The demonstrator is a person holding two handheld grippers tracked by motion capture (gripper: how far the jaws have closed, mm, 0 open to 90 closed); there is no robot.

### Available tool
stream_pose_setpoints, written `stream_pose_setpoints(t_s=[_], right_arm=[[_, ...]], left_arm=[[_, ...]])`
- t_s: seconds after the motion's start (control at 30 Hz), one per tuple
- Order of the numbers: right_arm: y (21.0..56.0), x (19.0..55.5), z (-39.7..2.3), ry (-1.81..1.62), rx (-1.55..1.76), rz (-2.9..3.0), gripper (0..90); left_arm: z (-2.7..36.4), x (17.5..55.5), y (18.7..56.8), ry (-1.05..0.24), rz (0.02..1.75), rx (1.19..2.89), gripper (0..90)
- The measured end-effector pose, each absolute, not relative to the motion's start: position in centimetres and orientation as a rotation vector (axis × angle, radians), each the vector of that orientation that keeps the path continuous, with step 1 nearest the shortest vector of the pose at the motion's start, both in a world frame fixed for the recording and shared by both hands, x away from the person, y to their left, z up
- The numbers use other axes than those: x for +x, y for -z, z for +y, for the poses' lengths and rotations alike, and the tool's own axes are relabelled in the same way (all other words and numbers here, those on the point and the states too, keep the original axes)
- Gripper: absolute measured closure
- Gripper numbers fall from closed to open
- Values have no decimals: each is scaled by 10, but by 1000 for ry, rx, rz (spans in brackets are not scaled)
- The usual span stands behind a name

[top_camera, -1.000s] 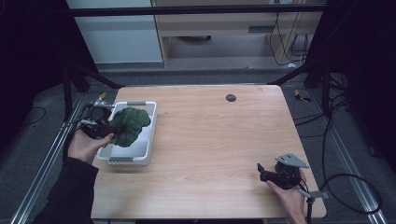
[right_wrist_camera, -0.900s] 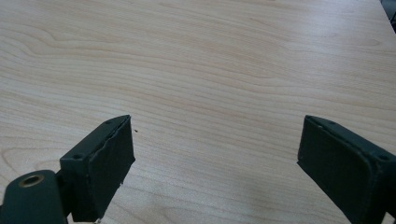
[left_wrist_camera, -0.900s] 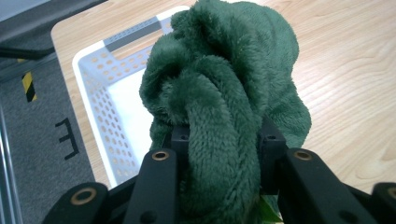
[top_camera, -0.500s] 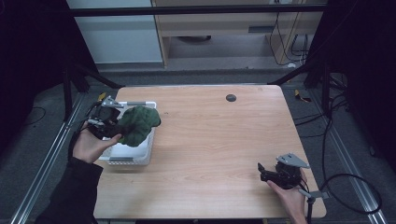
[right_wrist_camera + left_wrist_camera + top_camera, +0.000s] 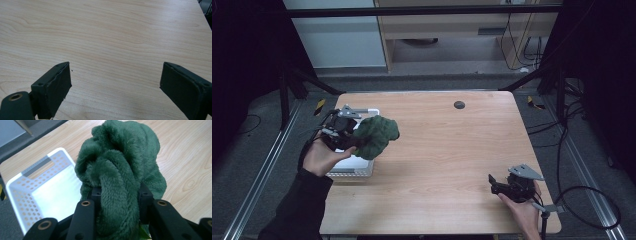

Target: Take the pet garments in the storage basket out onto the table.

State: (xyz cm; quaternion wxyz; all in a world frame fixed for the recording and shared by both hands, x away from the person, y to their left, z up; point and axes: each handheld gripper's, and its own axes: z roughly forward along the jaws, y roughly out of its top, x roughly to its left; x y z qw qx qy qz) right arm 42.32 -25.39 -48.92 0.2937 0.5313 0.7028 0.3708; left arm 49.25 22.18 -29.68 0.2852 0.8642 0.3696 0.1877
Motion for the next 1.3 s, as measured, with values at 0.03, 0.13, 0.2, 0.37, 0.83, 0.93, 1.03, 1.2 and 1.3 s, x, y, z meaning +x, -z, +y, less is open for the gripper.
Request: stream_pose_setpoints(t_s=[0.03, 0.13, 0.2, 0.37, 0.83, 0.93, 1.03, 1.2, 1.3], right_arm=[[489, 423, -254, -987, 1414, 1872, 99], [489, 423, -254, -987, 1411, 1871, 99], [489, 423, -254, -987, 1411, 1871, 99], [489, 423, -254, -987, 1408, 1871, 98], [489, 423, -254, -989, 1404, 1868, 98], [489, 423, -255, -988, 1403, 1868, 98], [489, 424, -255, -989, 1403, 1868, 98], [489, 424, -254, -988, 1399, 1871, 98], [489, 424, -254, -988, 1397, 1871, 98]], left_arm=[[218, 493, 298, -495, 980, 2315, 672], [209, 494, 299, -483, 955, 2323, 672], [203, 494, 300, -475, 935, 2337, 672], [191, 495, 302, -461, 901, 2349, 672], [158, 498, 313, -391, 809, 2381, 673], [153, 500, 317, -384, 799, 2397, 672], [148, 500, 320, -372, 785, 2410, 672], [139, 502, 326, -353, 753, 2430, 672], [132, 505, 332, -324, 709, 2451, 672]])
